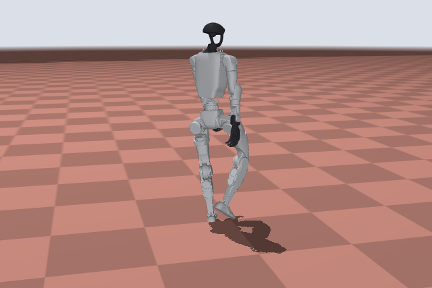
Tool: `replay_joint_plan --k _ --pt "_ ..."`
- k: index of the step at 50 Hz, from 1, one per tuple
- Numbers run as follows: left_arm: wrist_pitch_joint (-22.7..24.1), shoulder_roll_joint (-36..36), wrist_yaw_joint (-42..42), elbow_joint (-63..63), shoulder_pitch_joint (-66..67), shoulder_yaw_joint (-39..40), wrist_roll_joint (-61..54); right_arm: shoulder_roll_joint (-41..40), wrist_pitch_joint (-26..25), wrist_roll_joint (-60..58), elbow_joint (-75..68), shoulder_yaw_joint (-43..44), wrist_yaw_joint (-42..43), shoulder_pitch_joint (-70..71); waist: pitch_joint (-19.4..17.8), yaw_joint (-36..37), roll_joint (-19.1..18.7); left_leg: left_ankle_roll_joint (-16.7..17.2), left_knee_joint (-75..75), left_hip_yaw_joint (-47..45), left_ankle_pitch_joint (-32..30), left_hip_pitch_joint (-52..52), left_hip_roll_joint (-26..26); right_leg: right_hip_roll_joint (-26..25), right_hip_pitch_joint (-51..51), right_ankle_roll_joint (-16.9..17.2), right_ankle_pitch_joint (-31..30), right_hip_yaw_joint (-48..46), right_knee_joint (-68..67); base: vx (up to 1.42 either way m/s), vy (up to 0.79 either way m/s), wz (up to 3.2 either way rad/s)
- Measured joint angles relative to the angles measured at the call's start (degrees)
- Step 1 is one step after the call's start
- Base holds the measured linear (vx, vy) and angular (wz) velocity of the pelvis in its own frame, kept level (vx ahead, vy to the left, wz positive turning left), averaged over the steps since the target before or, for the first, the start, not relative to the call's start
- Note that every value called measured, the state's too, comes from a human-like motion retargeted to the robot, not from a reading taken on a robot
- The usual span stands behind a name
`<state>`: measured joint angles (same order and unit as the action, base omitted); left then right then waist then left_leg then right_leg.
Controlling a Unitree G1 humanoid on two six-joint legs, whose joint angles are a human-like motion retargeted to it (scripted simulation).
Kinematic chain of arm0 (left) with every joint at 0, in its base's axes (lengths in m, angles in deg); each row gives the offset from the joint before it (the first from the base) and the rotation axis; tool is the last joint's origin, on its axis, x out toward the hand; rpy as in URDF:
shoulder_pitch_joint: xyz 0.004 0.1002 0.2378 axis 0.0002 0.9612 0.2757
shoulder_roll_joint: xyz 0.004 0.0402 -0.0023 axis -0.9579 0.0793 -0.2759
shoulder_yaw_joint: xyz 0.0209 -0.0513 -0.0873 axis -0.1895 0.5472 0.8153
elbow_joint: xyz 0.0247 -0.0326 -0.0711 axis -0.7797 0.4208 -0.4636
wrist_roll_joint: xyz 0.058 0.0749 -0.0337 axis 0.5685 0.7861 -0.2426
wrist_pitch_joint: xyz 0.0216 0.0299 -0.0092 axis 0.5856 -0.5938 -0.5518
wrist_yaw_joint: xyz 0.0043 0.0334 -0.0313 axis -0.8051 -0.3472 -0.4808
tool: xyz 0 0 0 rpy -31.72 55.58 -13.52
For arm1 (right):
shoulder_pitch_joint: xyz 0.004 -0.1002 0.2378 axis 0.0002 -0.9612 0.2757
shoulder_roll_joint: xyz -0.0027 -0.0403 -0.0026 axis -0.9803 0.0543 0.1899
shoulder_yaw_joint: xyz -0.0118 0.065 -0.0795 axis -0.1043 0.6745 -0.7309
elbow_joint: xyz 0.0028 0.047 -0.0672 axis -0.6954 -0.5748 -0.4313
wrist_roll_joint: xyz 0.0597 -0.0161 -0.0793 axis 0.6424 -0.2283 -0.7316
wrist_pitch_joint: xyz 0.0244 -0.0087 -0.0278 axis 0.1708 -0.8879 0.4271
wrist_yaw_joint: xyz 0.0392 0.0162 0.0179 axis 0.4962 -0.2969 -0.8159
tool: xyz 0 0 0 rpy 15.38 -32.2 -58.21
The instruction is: In place motions
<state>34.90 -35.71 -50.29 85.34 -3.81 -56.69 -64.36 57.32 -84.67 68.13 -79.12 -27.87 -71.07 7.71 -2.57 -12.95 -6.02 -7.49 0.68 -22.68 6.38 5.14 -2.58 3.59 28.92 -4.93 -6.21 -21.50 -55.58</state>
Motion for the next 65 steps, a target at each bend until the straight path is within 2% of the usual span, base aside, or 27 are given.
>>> replay_joint_plan --k 5,7,9,10,11,13,15,17,19,22,25,28,33,35,36,38,39,40,42,45,47,50,55,60,62,63,65 --pt "-1.00 -0.32 -0.48 1.74 6.33 -0.82 4.58 -1.77 0.35 -1.81 0.00 -4.85 -1.79 1.71 1.96 1.46 0.84 0.53 0.62 -2.15 1.86 -1.59 1.64 -3.10 -13.37 2.99 -2.43 1.51 21.37 0.19 0.00 -0.25" --pt "-1.38 0.18 -1.07 4.10 10.13 -1.25 4.35 -3.26 0.51 -1.51 0.00 -8.68 -1.30 3.64 2.60 1.72 1.81 0.52 2.93 -2.42 3.46 -1.92 2.92 -2.75 -20.17 5.60 0.99 -0.34 32.06 0.30 0.02 -0.02" --pt "-1.78 0.68 -1.21 7.00 14.74 -0.51 4.32 -5.73 1.06 -1.17 0.17 -13.03 -0.31 6.44 2.79 3.49 3.12 0.17 7.21 -3.86 4.89 -1.79 3.97 -1.02 -26.65 5.67 9.23 -6.16 40.50 0.38 -0.03 -0.48" --pt "-2.08 0.82 -1.09 8.55 17.04 0.04 4.42 -7.09 1.47 -1.22 0.42 -15.05 0.01 7.75 2.89 4.85 3.93 0.09 9.67 -4.65 5.13 -1.53 4.43 0.20 -29.09 4.78 10.98 -10.22 44.23 0.36 -0.07 -0.83" --pt "-2.68 0.51 -0.69 10.28 19.15 1.28 4.79 -8.88 1.50 -1.46 2.03 -17.21 -1.02 9.32 2.84 6.05 5.36 -0.77 14.81 -7.68 3.28 -0.09 4.03 1.60 -29.98 5.34 9.77 -9.31 47.15 0.26 -0.05 -0.74" --pt "-3.78 -0.46 0.64 13.83 22.29 4.50 5.54 -12.82 0.64 -2.59 7.97 -20.29 -5.88 13.72 2.16 6.44 7.94 -1.79 34.75 -9.23 -3.80 9.23 -0.90 3.02 -30.70 6.47 7.79 -8.47 51.88 -0.02 -0.03 -0.08" --pt "-4.05 -1.12 1.36 16.47 24.21 6.15 5.27 -15.96 0.71 -3.44 14.59 -20.97 -10.80 16.67 1.45 7.30 7.55 -2.92 47.92 -5.25 -10.80 19.26 -4.57 2.16 -29.33 7.36 6.54 -7.04 53.25 -0.17 -0.08 0.03" --pt "-4.05 -1.62 2.03 18.52 28.03 8.17 4.79 -18.63 2.25 -2.72 21.77 -22.70 -17.16 19.88 0.19 9.18 8.70 -3.06 56.98 -0.30 -9.51 27.21 -3.72 2.85 -28.59 6.95 5.04 -5.99 53.70 -0.01 -0.07 -0.59" --pt "-5.82 -2.02 3.65 19.23 31.79 8.96 4.34 -20.37 4.16 -2.79 26.60 -23.93 -21.97 22.78 -0.67 10.01 9.31 -3.87 63.29 -2.65 -5.52 29.40 -7.77 2.94 -28.84 5.78 5.01 -6.13 53.28 0.08 0.02 -0.39" --pt "-8.49 -2.07 4.05 19.23 34.48 11.18 4.89 -21.91 6.41 -3.30 30.45 -25.64 -22.41 25.76 -1.77 10.19 9.69 -4.77 66.86 -3.51 -2.72 30.62 -10.05 3.30 -28.87 4.77 5.57 -4.69 52.01 0.00 -0.02 0.02" --pt "-6.56 -2.65 3.95 19.23 35.61 11.65 4.08 -22.35 8.85 -2.97 32.36 -27.06 -19.53 26.78 -1.60 9.64 9.71 -3.61 65.54 -1.73 -2.07 29.49 -8.30 3.47 -29.63 4.67 5.82 -5.03 51.83 0.04 -0.05 0.26" --pt "-5.96 -2.97 3.26 19.23 34.53 11.27 4.12 -21.25 9.84 -4.75 33.12 -28.18 -20.72 24.81 0.50 8.84 9.46 -2.04 58.19 -1.11 -1.70 24.85 -5.27 3.43 -29.97 5.27 6.08 -6.27 52.20 0.08 0.01 0.34" --pt "-4.68 -2.26 0.06 19.22 27.12 8.93 1.35 -18.18 8.87 -11.74 28.90 -26.37 -17.77 17.42 2.85 7.82 8.75 0.85 32.35 0.88 -3.87 11.06 2.22 2.91 -30.21 5.57 8.87 -7.14 49.92 -0.04 0.01 0.17" --pt "-3.35 -1.71 -2.40 19.21 23.35 6.34 -0.57 -16.63 7.55 -14.06 24.66 -22.79 -15.89 13.70 3.40 7.65 7.97 1.52 19.70 0.35 3.01 4.11 4.83 2.18 -29.85 4.59 10.75 -6.76 46.52 -0.07 0.07 0.06" --pt "-2.90 -1.25 -3.39 18.61 21.45 4.87 -1.15 -15.52 6.57 -14.45 22.23 -20.67 -15.67 11.92 3.61 6.43 6.93 -0.22 14.36 -1.15 4.59 1.31 5.34 1.57 -29.52 3.98 10.31 -8.35 44.35 -0.10 0.08 0.52" --pt "-2.51 -0.22 -3.48 16.52 16.90 2.04 -1.86 -12.85 4.10 -14.99 17.40 -16.38 -15.83 9.01 3.77 3.48 3.83 -1.91 6.01 -0.32 3.86 -1.67 5.09 0.73 -27.03 2.73 5.78 -12.17 37.43 -0.25 0.13 0.59" --pt "-2.52 0.12 -2.40 15.09 14.52 1.16 -1.59 -11.54 2.84 -14.84 15.38 -14.52 -16.03 8.46 3.23 3.30 2.76 -1.33 4.43 -0.78 2.77 -1.69 3.62 1.13 -24.36 2.54 2.28 -11.99 32.30 -0.45 0.22 -0.11" --pt "-2.57 0.37 -1.01 13.58 12.18 0.53 -1.07 -10.30 1.64 -14.52 13.55 -12.80 -16.21 8.26 2.42 3.82 2.05 -0.26 3.84 -2.15 1.81 -1.32 1.64 1.88 -21.20 2.57 -1.40 -10.67 26.67 -0.54 0.19 0.05" --pt "-2.03 0.70 3.18 6.91 6.80 -1.96 1.25 -6.46 -0.09 -10.71 7.32 -6.99 -13.68 7.04 -1.04 1.27 1.72 -1.27 3.01 0.93 0.86 -0.85 2.04 2.47 -10.43 1.63 -5.45 -4.07 10.69 -0.49 0.12 0.58" --pt "-0.84 -0.87 6.63 -0.88 1.67 -6.15 2.72 -1.18 -1.93 -4.58 0.58 -2.54 -12.22 3.86 -2.85 -0.83 0.63 -1.61 1.61 0.74 -0.59 -1.05 0.92 5.04 -2.64 -0.09 1.11 -3.91 -3.43 -0.21 0.08 0.45" --pt "-0.28 -1.46 5.80 -4.25 0.23 -6.74 5.66 0.58 -3.87 -2.68 0.00 -0.94 -10.74 0.60 -2.76 -2.46 -0.06 -1.81 1.38 2.11 -0.98 -0.51 0.40 4.65 0.73 0.15 2.19 -3.30 -7.43 -0.08 -0.01 0.48" --pt "0.27 -2.13 1.62 -7.33 -0.65 -8.47 7.68 2.01 -3.66 -2.45 0.00 2.74 -5.80 -4.03 -1.53 -2.61 -0.28 -1.83 1.54 2.38 -1.04 0.25 -0.16 3.69 2.64 0.91 2.74 -2.35 -9.03 0.02 -0.08 0.03" --pt "1.53 -3.09 0.62 -8.36 2.22 -9.00 7.00 2.20 -1.79 -2.59 0.00 4.00 -5.88 -6.23 -0.38 -0.74 0.77 -1.60 0.97 -0.54 -0.07 -1.32 0.57 0.83 -4.77 1.73 0.96 -1.90 0.74 0.09 -0.04 -0.45" --pt "-0.48 -0.54 0.51 -1.54 10.31 -6.00 6.93 0.19 -1.90 -1.54 0.00 -1.76 -5.71 -3.40 2.88 1.94 2.51 -0.94 2.85 -3.58 2.94 -2.31 3.49 -2.63 -20.56 6.50 -1.92 -2.08 27.60 0.25 -0.06 -0.44" --pt "-0.97 0.70 -0.71 2.58 14.70 -3.14 5.39 -2.09 -3.20 -1.55 0.00 -8.03 -3.72 0.23 3.07 2.03 3.53 -1.13 8.51 -4.11 4.79 -1.18 3.97 -2.06 -27.50 6.53 9.37 -6.31 38.00 0.30 -0.03 -0.33" --pt "-1.16 1.12 -1.07 4.14 16.45 -1.90 4.63 -3.29 -3.60 -2.14 0.00 -10.67 -3.05 2.04 3.24 3.09 4.27 -1.49 12.01 -4.90 4.89 0.21 4.26 -0.74 -29.66 5.82 11.81 -10.10 41.48 0.22 -0.03 -0.67" --pt "-2.23 1.04 -1.00 8.75 20.89 2.13 2.69 -8.28 -3.04 -5.41 0.00 -18.31 -4.78 9.89 3.27 4.28 7.02 -4.29 35.05 -8.66 -1.38 10.02 -0.02 1.69 -30.82 4.87 11.18 -9.97 48.92 0.09 -0.03 -0.75"
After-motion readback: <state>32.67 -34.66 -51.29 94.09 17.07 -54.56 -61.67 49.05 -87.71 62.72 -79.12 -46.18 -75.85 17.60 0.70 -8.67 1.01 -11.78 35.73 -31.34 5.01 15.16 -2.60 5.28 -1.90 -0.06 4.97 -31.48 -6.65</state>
